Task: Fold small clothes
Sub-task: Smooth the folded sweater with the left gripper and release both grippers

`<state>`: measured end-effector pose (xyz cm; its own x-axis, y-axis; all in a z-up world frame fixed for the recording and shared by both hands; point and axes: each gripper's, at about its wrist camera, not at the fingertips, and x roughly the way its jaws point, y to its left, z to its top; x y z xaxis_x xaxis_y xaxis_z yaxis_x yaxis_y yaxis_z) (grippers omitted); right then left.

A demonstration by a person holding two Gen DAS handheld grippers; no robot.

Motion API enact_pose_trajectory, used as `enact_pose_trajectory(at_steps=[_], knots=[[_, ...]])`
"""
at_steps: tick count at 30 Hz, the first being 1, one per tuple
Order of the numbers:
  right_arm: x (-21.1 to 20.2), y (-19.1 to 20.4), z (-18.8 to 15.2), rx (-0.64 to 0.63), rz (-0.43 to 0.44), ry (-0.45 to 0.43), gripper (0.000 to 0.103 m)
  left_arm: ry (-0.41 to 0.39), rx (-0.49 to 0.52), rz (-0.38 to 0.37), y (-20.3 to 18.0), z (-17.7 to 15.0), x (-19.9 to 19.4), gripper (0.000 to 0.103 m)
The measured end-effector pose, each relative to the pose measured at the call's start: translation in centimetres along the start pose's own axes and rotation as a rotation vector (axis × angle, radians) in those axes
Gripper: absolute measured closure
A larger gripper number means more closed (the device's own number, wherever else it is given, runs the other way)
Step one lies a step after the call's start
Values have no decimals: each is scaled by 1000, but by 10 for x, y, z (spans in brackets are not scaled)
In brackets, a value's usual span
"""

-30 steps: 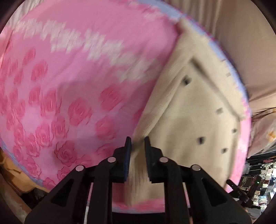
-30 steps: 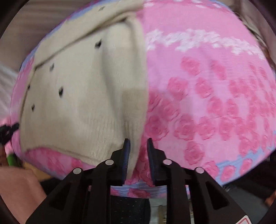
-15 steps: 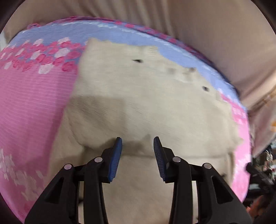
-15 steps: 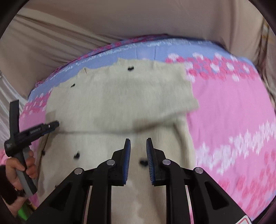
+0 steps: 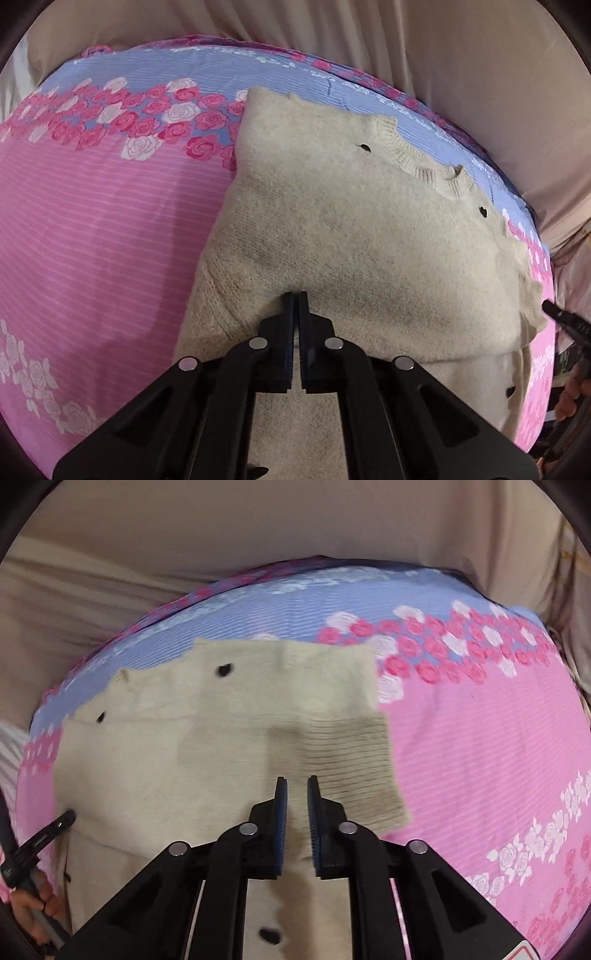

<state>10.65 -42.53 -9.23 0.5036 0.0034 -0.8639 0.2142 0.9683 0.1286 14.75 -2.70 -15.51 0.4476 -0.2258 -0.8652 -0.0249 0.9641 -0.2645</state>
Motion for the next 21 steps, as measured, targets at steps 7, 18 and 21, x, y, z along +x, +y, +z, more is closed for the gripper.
enact_pose_trajectory(at_steps=[7,18,21], knots=[[18,110,-16,-230,165,91,85,-28,-84,57,32,-1,-9,102],[47,214,-35,-411,128,122,85,-18,29,34,16,-7,-38,84],[7,185,-37,-321,126,33,85,-54,52,68,10,-17,-62,55]])
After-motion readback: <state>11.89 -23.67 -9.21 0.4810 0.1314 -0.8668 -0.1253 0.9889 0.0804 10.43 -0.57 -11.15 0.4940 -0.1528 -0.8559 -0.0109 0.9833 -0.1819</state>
